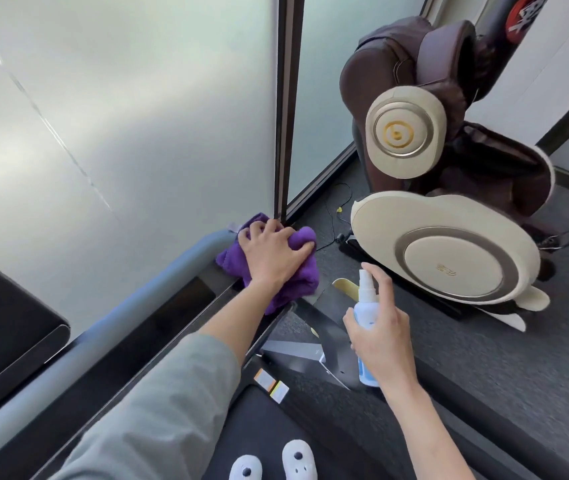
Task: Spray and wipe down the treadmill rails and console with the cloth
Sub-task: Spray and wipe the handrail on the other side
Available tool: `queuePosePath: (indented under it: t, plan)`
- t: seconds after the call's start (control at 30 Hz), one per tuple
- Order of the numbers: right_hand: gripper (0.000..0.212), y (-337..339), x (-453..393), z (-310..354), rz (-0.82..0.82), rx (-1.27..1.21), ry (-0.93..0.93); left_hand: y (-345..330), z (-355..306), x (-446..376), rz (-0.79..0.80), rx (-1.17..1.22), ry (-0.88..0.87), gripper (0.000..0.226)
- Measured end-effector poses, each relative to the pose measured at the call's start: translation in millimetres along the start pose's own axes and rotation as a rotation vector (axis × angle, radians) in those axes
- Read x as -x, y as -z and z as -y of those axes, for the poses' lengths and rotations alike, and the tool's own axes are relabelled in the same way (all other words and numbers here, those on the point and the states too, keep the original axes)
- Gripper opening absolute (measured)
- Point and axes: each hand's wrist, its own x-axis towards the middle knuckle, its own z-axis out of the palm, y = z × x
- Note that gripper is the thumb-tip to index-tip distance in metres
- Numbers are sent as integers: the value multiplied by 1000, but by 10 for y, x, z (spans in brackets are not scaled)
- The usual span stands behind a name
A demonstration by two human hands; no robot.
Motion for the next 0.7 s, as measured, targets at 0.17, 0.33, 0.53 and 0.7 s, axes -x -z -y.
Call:
queuePosePath:
  t: [0.17, 0.33, 0.53, 0.7]
  plan:
    - [69, 76, -54, 4, -50, -34, 39, -151, -295, 445, -39, 88, -80, 43]
    - [70, 73, -52, 30, -24, -54, 54, -98, 21, 319, -147, 113, -116, 36]
    - [66, 26, -73, 23, -13, -36, 50, 83, 476, -133, -98, 37, 62, 43]
    - [68, 38, -50, 13, -67, -39, 22, -55, 13, 157, -80, 8, 5, 47]
